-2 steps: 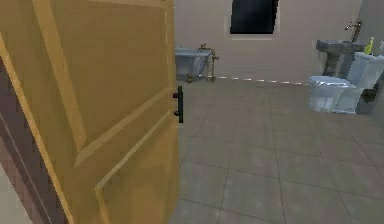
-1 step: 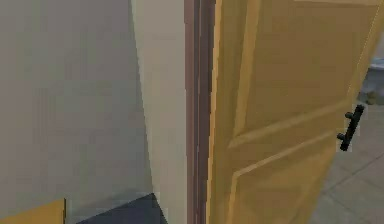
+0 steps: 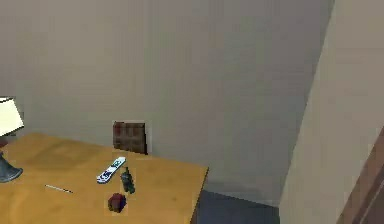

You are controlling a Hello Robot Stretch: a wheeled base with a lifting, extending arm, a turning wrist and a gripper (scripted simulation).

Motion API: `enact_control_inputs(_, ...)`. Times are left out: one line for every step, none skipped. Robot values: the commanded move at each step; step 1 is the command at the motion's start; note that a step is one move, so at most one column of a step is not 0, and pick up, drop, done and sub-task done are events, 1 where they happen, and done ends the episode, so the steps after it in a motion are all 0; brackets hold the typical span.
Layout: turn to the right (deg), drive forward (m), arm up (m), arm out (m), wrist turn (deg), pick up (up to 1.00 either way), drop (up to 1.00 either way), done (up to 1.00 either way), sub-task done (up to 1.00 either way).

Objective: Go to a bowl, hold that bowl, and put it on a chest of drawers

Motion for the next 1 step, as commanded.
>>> enact_control_inputs(-45.0,0.0,0.0,0.0,0.0,0.0,0.0,0.0,0.0)
